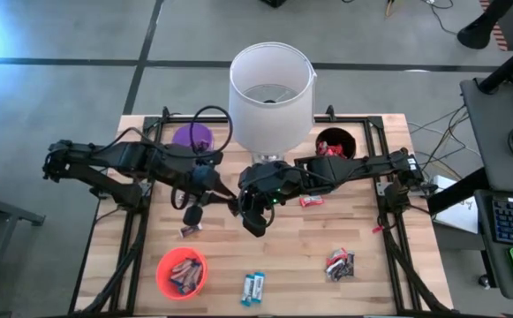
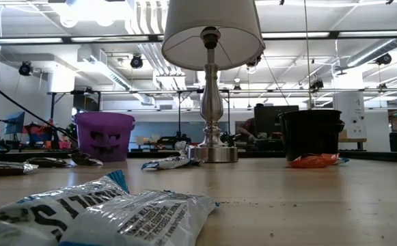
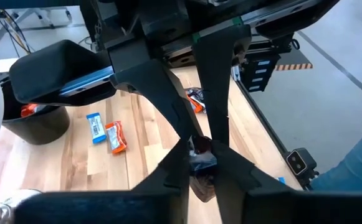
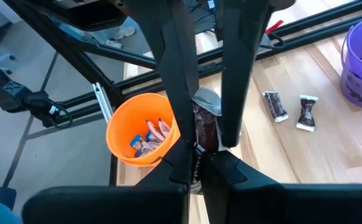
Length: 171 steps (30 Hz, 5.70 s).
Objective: Organize candy in baskets
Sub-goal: Put the brown chocolate bar into the purple bucket, then put the orange chocolate bar into the black bucket
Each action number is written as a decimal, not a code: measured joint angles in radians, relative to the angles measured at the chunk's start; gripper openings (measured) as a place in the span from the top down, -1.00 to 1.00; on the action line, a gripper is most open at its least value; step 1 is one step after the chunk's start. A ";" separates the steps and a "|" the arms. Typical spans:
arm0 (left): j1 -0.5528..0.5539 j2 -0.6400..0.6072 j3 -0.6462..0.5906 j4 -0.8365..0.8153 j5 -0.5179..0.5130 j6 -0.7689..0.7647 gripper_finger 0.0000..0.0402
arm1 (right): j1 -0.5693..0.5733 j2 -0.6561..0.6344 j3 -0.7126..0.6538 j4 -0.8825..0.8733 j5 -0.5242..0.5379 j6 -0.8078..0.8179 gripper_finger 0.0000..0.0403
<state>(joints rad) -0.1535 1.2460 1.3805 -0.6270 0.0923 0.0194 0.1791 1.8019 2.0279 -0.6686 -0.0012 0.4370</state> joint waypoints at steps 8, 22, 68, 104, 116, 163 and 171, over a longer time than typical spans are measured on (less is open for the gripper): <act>0.001 -0.001 0.000 -0.006 0.028 0.009 0.98 | 0.000 0.001 0.005 0.004 0.000 0.000 0.94; 0.001 -0.004 0.000 -0.018 0.029 0.017 1.00 | -0.009 0.001 0.006 -0.008 -0.034 0.016 0.93; 0.575 -0.031 -0.003 -0.598 -0.187 0.237 1.00 | -0.036 -0.002 0.006 -0.901 0.092 0.015 0.30; 0.913 0.148 -0.233 -0.387 -0.158 0.314 0.71 | -0.134 -0.246 -0.452 -0.889 0.134 -0.029 0.24; 0.913 0.160 -0.208 -0.452 -0.161 0.290 0.23 | -0.134 -0.319 -0.629 -0.790 0.133 -0.056 0.22; 0.913 -0.031 -0.212 -0.454 -0.028 0.196 0.21 | -0.149 -0.366 -1.180 -0.033 0.038 -0.351 0.08; 0.913 -0.031 -0.212 -0.454 -0.028 0.207 0.21 | -0.149 -0.366 -1.180 0.004 0.055 -0.400 0.08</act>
<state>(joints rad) 0.7593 1.2152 1.1683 -1.0805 0.0640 0.2268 0.0299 1.4357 0.8478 -0.6646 0.0536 0.0371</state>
